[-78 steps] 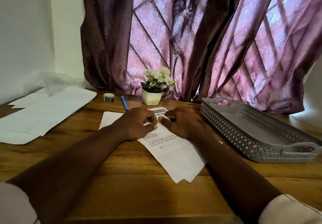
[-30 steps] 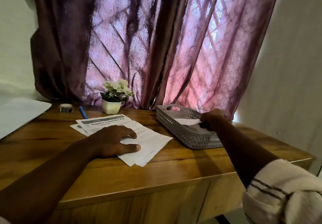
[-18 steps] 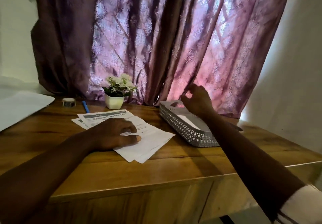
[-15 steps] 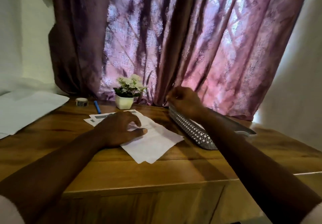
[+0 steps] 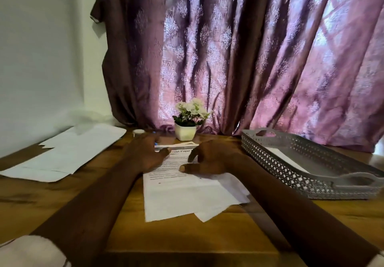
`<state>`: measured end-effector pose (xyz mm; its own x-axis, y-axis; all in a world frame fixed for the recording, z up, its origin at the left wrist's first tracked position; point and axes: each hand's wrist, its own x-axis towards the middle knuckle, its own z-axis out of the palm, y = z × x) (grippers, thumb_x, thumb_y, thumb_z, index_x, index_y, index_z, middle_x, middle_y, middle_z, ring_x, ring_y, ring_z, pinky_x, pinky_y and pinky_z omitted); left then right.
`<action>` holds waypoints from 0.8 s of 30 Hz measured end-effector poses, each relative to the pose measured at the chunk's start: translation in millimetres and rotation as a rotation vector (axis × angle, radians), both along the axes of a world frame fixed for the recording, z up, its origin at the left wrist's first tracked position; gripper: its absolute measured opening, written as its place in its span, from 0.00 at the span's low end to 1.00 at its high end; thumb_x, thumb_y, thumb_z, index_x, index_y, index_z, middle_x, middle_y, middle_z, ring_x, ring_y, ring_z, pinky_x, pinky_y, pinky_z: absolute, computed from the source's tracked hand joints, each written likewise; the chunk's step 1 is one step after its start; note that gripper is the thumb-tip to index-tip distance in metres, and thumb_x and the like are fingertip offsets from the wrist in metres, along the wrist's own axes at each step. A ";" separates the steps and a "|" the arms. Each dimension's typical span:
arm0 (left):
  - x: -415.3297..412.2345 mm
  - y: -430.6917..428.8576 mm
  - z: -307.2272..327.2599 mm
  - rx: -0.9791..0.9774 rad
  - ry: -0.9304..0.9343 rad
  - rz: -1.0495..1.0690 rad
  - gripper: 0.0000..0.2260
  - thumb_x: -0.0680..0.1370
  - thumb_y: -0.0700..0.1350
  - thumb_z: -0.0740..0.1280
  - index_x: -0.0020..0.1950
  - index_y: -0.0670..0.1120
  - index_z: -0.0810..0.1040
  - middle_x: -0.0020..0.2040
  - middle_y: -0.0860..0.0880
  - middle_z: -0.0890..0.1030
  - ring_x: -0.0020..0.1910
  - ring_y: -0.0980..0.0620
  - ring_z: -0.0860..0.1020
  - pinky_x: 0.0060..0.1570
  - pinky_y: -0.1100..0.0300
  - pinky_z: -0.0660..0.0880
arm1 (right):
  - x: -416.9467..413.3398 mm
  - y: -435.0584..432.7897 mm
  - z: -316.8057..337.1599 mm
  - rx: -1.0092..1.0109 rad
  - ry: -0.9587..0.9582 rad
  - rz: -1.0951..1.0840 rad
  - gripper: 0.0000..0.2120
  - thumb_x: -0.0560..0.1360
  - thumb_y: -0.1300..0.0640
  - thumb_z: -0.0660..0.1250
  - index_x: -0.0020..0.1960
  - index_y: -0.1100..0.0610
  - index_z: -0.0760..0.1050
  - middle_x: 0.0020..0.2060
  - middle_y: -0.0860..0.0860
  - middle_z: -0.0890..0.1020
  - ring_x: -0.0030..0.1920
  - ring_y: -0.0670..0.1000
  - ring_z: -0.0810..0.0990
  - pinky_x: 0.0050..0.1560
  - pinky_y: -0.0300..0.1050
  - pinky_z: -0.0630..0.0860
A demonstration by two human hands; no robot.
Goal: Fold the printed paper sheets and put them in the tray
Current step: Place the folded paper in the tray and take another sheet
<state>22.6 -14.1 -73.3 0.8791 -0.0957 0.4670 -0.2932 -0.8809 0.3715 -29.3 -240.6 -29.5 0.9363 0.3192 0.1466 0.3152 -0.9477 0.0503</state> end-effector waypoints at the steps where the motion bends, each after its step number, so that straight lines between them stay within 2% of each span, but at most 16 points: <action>1: -0.5 -0.1 0.4 0.009 0.015 -0.003 0.25 0.77 0.64 0.68 0.69 0.52 0.75 0.72 0.50 0.76 0.70 0.46 0.73 0.65 0.53 0.70 | 1.4 3.1 0.0 0.009 -0.002 0.032 0.31 0.70 0.21 0.62 0.60 0.42 0.82 0.43 0.40 0.82 0.50 0.45 0.80 0.41 0.40 0.70; 4: 4.0 4.2 0.4 0.028 0.074 0.017 0.34 0.76 0.69 0.65 0.78 0.53 0.67 0.75 0.50 0.73 0.73 0.45 0.71 0.70 0.51 0.69 | 6.8 5.8 -19.6 0.124 -0.079 0.111 0.30 0.70 0.22 0.63 0.59 0.42 0.81 0.51 0.42 0.82 0.51 0.46 0.79 0.50 0.44 0.78; 7: 7.8 9.5 -0.7 0.068 0.109 0.056 0.38 0.75 0.70 0.64 0.81 0.56 0.60 0.77 0.47 0.70 0.75 0.42 0.68 0.72 0.49 0.67 | 14.8 0.3 -44.0 0.236 -0.130 0.167 0.33 0.68 0.19 0.58 0.60 0.40 0.78 0.55 0.43 0.80 0.56 0.47 0.76 0.57 0.53 0.79; 10: 8.3 10.0 1.4 0.026 0.076 0.034 0.34 0.76 0.63 0.70 0.78 0.53 0.66 0.74 0.46 0.73 0.72 0.43 0.72 0.67 0.53 0.69 | 17.2 -3.6 -48.3 0.301 -0.126 0.186 0.31 0.69 0.22 0.61 0.63 0.40 0.78 0.60 0.44 0.79 0.62 0.47 0.74 0.62 0.52 0.75; 14: 8.2 10.6 4.4 -0.116 -0.022 0.012 0.25 0.73 0.56 0.73 0.68 0.50 0.76 0.64 0.46 0.80 0.63 0.44 0.77 0.62 0.51 0.74 | 20.7 -2.6 -52.1 0.369 -0.128 0.169 0.29 0.68 0.23 0.63 0.60 0.39 0.78 0.61 0.44 0.79 0.64 0.47 0.75 0.66 0.53 0.75; 18: 3.3 9.3 7.8 -0.174 -0.086 -0.070 0.19 0.73 0.48 0.76 0.63 0.49 0.82 0.59 0.46 0.82 0.57 0.45 0.80 0.57 0.53 0.76 | 26.1 -3.9 -52.2 0.404 -0.121 0.142 0.30 0.67 0.23 0.61 0.58 0.42 0.79 0.58 0.45 0.79 0.61 0.49 0.77 0.63 0.52 0.76; 20: -1.1 8.3 9.7 -0.142 -0.095 -0.113 0.18 0.74 0.45 0.76 0.63 0.48 0.83 0.59 0.46 0.82 0.57 0.45 0.81 0.56 0.53 0.76 | 28.4 -5.6 -52.4 0.406 -0.153 0.133 0.26 0.70 0.27 0.64 0.54 0.45 0.81 0.53 0.46 0.81 0.56 0.49 0.79 0.57 0.50 0.78; 22: -8.6 7.2 13.0 -0.070 -0.118 -0.150 0.15 0.73 0.44 0.75 0.60 0.50 0.85 0.57 0.47 0.83 0.56 0.46 0.81 0.54 0.55 0.75 | 29.2 -6.1 -53.8 0.456 -0.324 0.107 0.17 0.74 0.35 0.68 0.46 0.49 0.82 0.46 0.47 0.81 0.49 0.49 0.80 0.48 0.48 0.78; 24: -16.5 6.9 16.6 0.053 -0.113 -0.159 0.09 0.72 0.44 0.75 0.50 0.54 0.86 0.49 0.53 0.82 0.52 0.50 0.80 0.49 0.58 0.73 | 29.0 -6.0 -51.8 0.618 -0.547 0.035 0.13 0.78 0.42 0.68 0.43 0.51 0.80 0.44 0.49 0.80 0.46 0.50 0.78 0.45 0.48 0.75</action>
